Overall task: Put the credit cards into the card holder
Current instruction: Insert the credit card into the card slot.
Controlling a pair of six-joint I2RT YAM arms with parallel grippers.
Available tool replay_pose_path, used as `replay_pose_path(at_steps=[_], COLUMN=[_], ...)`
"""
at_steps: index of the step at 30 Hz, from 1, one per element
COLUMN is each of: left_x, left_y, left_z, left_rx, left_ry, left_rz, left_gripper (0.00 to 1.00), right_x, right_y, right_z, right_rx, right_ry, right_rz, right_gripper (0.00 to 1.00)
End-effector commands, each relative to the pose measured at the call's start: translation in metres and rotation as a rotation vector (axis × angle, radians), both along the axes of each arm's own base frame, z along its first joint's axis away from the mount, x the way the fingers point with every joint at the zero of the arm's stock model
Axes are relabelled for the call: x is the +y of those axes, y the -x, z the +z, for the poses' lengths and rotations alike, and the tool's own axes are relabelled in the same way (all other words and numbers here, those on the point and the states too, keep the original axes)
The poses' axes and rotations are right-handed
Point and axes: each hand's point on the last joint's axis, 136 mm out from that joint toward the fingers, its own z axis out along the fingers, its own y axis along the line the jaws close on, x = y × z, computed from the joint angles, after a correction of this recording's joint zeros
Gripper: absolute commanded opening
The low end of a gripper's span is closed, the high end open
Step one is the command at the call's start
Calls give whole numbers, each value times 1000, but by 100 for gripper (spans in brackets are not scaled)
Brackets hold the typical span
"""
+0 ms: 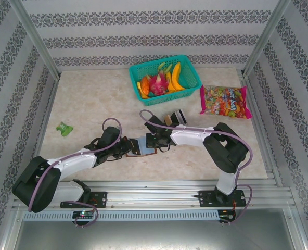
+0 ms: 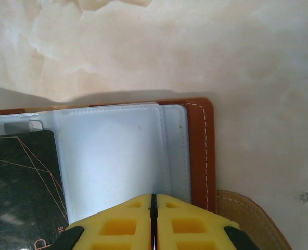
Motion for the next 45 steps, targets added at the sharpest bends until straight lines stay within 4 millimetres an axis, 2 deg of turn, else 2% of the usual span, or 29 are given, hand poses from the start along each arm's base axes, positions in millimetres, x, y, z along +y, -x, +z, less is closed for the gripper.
replay_pose_path(at_steps=[1,8,15,22,29,33,38,45], left_x=[-11,-11,-23,-21,-27,-32,-40,-23], left_y=[-4,-3,-7,-3,-4,-6,-7,0], left_z=[13,9,4,-13,-13,-13,-18,-17], left_rx=[-86,-108,-111,-61,-47,-35,-5,23], left_ry=[37,77,139,111,76,84,70,-25], left_rz=[-52,-33,-49,-56,-109,-119,-134,-99], left_gripper=[0,0,0,0,0,9,10,21], right_x=[-27,-31,-34,-36,-33,-31,-30,-29], right_y=[12,12,11,12,11,10,8,2], right_z=[-29,-32,-34,-37,-36,-34,-29,-11], right_rx=[58,66,76,84,89,86,83,75], right_ry=[101,101,92,93,73,62,48,-22], right_rz=[-20,-31,-42,-49,-50,-52,-56,-56], right_gripper=[10,11,11,12,12,13,13,17])
